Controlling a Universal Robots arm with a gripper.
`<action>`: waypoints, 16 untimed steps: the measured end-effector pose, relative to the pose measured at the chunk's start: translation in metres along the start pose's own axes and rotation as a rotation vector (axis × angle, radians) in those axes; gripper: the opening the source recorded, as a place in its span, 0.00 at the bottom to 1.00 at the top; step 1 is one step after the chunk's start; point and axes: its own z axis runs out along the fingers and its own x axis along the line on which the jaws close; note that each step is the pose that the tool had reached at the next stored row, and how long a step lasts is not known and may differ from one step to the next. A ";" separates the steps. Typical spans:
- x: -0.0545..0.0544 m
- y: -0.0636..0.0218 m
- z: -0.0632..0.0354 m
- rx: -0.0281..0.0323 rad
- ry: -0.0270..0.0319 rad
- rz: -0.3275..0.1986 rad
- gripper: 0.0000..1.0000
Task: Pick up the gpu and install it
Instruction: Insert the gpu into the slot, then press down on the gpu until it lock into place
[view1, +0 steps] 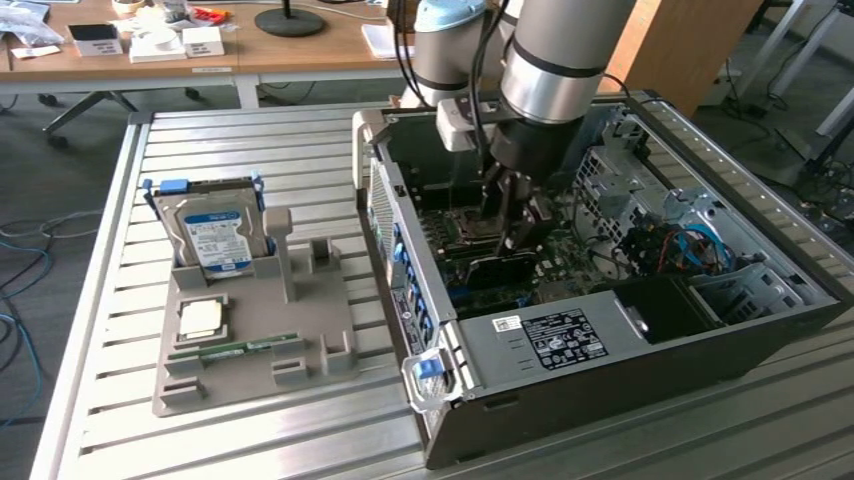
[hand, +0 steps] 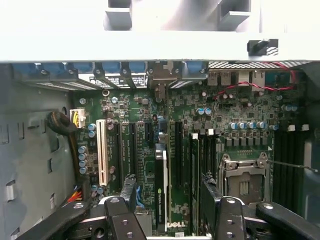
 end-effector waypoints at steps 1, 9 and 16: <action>0.000 0.0000 -0.0005 0.0000 0.0006 0.000 0.63; 0.000 0.0000 -0.0006 0.0001 0.0008 0.000 0.63; 0.000 0.0000 -0.0006 0.0001 0.0008 0.000 0.62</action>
